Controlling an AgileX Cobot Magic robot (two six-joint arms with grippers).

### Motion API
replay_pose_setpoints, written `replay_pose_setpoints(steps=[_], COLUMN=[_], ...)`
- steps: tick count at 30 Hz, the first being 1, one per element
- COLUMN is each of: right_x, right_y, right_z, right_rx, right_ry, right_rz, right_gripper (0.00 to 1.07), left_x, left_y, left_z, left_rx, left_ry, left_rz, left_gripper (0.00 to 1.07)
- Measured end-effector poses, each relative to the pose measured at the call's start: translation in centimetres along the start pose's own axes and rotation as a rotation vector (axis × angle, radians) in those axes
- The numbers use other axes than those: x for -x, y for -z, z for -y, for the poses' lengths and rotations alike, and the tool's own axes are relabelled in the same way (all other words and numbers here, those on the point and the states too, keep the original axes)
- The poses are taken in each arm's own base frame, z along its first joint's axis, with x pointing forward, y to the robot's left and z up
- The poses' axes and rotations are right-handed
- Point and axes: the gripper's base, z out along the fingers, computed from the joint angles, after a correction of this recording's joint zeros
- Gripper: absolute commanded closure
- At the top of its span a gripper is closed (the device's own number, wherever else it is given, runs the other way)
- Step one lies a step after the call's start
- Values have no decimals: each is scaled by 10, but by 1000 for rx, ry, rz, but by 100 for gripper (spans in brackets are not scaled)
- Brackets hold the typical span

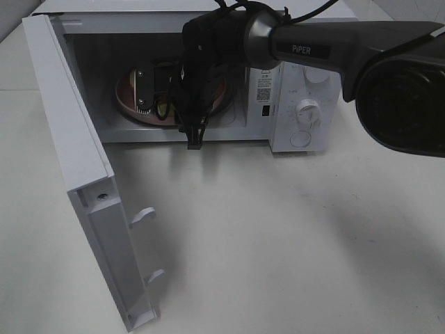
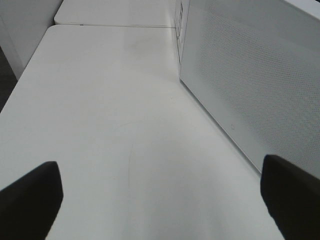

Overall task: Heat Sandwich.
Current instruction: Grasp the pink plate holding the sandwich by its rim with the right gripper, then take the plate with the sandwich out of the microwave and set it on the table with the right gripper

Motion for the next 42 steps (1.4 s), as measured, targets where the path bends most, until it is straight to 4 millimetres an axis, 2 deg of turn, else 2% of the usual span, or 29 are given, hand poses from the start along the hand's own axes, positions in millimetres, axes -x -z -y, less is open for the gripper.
replay_pose_setpoints(steps=[19, 26, 36, 42], right_x=[2, 1, -7, -13], right_y=[3, 5, 21, 39], right_z=[1, 1, -6, -17], right_rx=[-8, 1, 38, 59], right_ry=[29, 94, 222, 285], right_rz=[1, -11, -29, -15], right_gripper=[107, 107, 107, 107], left_x=[0, 0, 0, 0], left_y=[0, 0, 0, 0], left_z=[0, 0, 0, 0], left_rx=[0, 0, 0, 0], left_ry=[0, 0, 0, 0], left_rz=[0, 0, 0, 0], left_gripper=[3, 3, 3, 3])
